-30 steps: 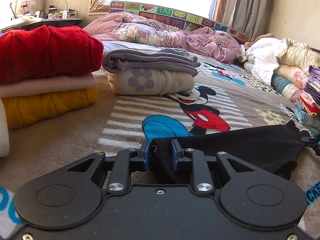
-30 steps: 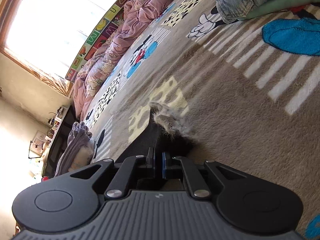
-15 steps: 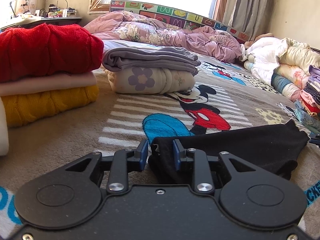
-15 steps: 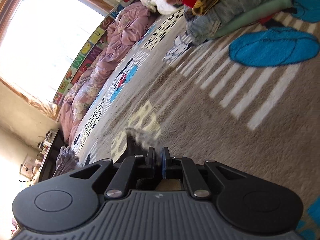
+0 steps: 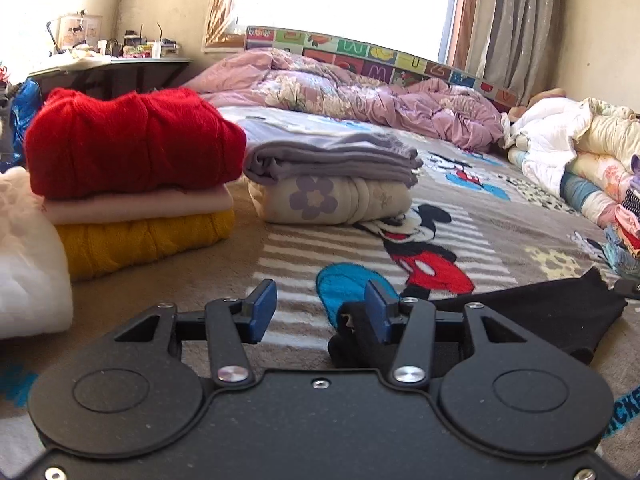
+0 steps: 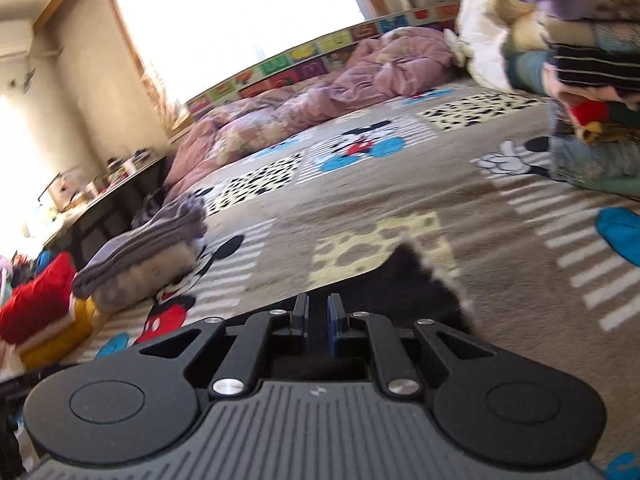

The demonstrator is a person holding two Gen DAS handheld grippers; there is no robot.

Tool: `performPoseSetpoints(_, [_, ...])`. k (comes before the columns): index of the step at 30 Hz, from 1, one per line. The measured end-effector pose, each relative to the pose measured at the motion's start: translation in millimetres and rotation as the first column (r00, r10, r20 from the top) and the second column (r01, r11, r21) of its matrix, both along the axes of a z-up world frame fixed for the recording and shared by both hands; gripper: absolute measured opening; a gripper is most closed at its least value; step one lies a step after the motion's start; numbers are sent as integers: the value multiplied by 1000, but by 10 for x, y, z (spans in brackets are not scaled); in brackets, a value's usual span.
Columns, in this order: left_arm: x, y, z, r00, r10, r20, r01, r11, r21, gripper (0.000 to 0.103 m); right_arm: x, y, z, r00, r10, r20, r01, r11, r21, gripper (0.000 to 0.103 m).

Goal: Fold clothes

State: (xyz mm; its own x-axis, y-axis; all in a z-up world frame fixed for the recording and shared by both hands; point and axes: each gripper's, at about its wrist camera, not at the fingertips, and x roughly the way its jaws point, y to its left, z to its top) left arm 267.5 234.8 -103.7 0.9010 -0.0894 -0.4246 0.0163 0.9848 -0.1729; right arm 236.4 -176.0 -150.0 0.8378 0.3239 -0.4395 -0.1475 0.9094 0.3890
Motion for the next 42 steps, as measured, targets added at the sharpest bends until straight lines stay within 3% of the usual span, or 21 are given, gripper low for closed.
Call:
performPoseSetpoints(4, [-68, -306, 112, 980, -192, 44, 192, 981, -7, 40, -77, 509, 15, 987, 162, 12, -161, 985, -65, 13])
performPoseSetpoints(7, [-34, -583, 19, 952, -305, -5, 305, 952, 27, 32, -203, 889, 20, 961, 276, 19, -272, 955, -117, 13])
performPoseSetpoints(10, [19, -698, -112, 944, -325, -58, 328, 943, 50, 30, -314, 1155, 12, 934, 358, 22, -350, 923, -159, 13])
performPoseSetpoints(14, [-74, -561, 22, 934, -358, 0, 358, 934, 13, 30, -315, 1215, -12, 934, 357, 8, -353, 926, -135, 14])
performPoseSetpoints(17, [-269, -512, 151, 874, -484, 42, 483, 875, 40, 30, -274, 1158, -13, 940, 341, 2, -338, 934, -115, 14])
performPoseSetpoints(20, [-381, -649, 71, 805, -593, -33, 593, 800, 93, 30, -332, 1105, 73, 936, 349, 55, -340, 932, -126, 18])
performPoseSetpoints(22, [-404, -758, -39, 774, -627, -93, 634, 765, 116, 30, -448, 1172, 138, 911, 401, 98, -372, 900, -226, 25])
performPoseSetpoints(24, [-370, -843, -162, 781, -608, -141, 624, 769, 139, 31, -537, 1282, 138, 881, 463, 102, -409, 851, -331, 32])
performPoseSetpoints(28, [-336, -923, -276, 806, -567, -171, 591, 785, 184, 31, -590, 1485, 70, 852, 516, 85, -427, 780, -457, 33])
performPoseSetpoints(31, [-355, -861, -209, 837, -533, -119, 546, 813, 202, 44, -537, 1531, 49, 861, 502, 77, -419, 788, -451, 30])
performPoseSetpoints(35, [-350, -826, -186, 864, -497, -79, 501, 835, 227, 45, -425, 1428, 66, 885, 460, 71, -413, 846, -337, 29])
performPoseSetpoints(42, [-342, -935, -213, 851, -518, -88, 521, 812, 262, 45, -299, 1290, 84, 902, 428, 53, -409, 889, -206, 27])
